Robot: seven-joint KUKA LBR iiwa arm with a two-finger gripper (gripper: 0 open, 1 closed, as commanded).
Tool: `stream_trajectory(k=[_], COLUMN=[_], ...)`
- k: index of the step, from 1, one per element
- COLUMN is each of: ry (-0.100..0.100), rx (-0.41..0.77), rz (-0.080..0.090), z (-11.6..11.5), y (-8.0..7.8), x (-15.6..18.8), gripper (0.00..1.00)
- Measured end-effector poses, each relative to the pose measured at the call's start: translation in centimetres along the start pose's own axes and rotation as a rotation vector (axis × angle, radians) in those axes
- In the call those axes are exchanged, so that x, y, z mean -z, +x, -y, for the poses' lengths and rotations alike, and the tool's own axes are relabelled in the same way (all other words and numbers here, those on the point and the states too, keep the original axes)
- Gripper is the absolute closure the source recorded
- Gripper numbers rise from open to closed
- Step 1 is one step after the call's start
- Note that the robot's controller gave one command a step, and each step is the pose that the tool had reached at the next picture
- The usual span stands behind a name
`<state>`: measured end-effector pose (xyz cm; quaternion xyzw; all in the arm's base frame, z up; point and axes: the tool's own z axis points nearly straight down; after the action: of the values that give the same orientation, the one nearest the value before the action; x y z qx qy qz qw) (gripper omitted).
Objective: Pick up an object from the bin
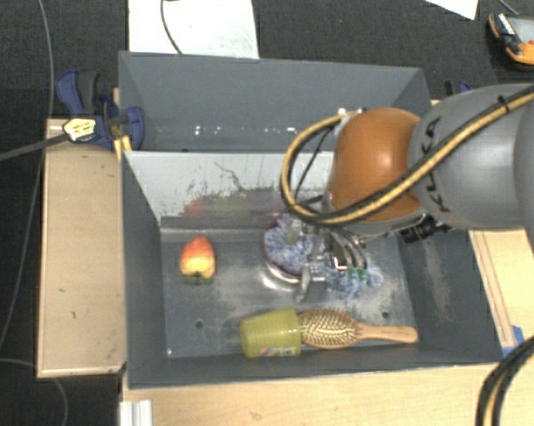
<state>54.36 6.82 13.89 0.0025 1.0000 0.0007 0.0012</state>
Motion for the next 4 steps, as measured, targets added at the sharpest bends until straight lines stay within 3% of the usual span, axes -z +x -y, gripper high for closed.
stream_trajectory(k=[2, 3, 4], ry=[0.000, -0.002, -0.001], rx=[-0.009, -0.014, -0.022], rz=[0.000, 0.002, 0.003], z=[1.2, 0.7, 1.8], y=[-0.1, 0.8, -0.7], x=[-1.2, 0.5, 0.3], gripper=[0.00, 0.00, 0.00])
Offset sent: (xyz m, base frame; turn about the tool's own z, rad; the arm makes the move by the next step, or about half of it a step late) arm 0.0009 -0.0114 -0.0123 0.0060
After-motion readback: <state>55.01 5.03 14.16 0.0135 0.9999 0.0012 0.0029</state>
